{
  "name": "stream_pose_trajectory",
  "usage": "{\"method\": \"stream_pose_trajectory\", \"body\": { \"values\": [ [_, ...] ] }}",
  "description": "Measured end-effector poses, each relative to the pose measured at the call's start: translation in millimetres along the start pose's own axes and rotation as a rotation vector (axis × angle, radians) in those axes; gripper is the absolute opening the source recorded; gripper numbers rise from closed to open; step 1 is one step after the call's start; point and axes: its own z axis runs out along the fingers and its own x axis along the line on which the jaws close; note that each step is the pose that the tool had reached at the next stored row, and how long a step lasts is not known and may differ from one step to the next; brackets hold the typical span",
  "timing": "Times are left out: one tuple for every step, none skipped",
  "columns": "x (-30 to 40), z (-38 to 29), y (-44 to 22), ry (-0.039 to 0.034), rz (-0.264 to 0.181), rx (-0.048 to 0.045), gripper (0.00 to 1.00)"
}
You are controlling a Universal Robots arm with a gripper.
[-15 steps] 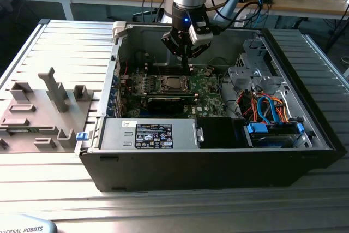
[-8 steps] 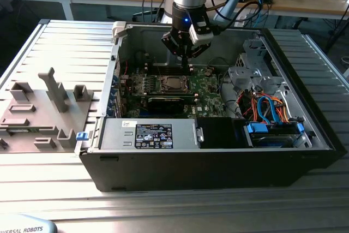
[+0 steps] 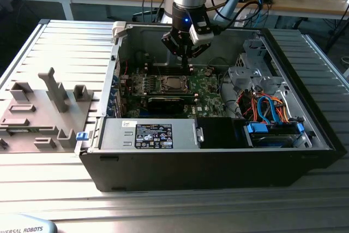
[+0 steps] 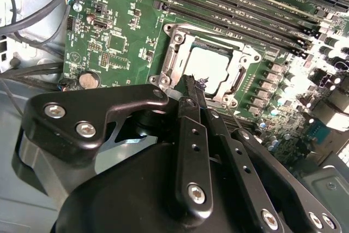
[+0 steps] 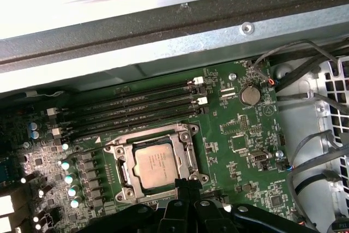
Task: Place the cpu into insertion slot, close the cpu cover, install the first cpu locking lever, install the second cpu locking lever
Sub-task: 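Install the first cpu locking lever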
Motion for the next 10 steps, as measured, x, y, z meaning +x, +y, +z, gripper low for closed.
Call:
{"method": "stream_pose_trajectory", "body": {
  "values": [
    [0.0,0.0,0.0,-0.0001,-0.002,-0.0001,0.11],
    [0.0,0.1,0.0,-0.0001,-0.003,-0.0002,0.11],
    [0.0,0.1,0.0,-0.0002,-0.006,-0.0003,0.11],
    [0.0,0.2,0.0,-0.0003,-0.007,-0.0005,0.11],
    [0.0,0.2,0.0,-0.0004,-0.009,-0.0005,0.11],
    [0.0,0.2,0.0,-0.0004,-0.01,-0.0005,0.11],
    [0.0,0.2,0.0,-0.0005,-0.011,-0.0007,0.11],
    [0.0,0.3,0.0,-0.0004,-0.013,-0.0007,0.11],
    [0.0,0.3,0.0,-0.0005,-0.014,-0.0008,0.11],
    [0.0,0.3,0.0,-0.0006,-0.016,-0.0009,0.11]
  ]
}}
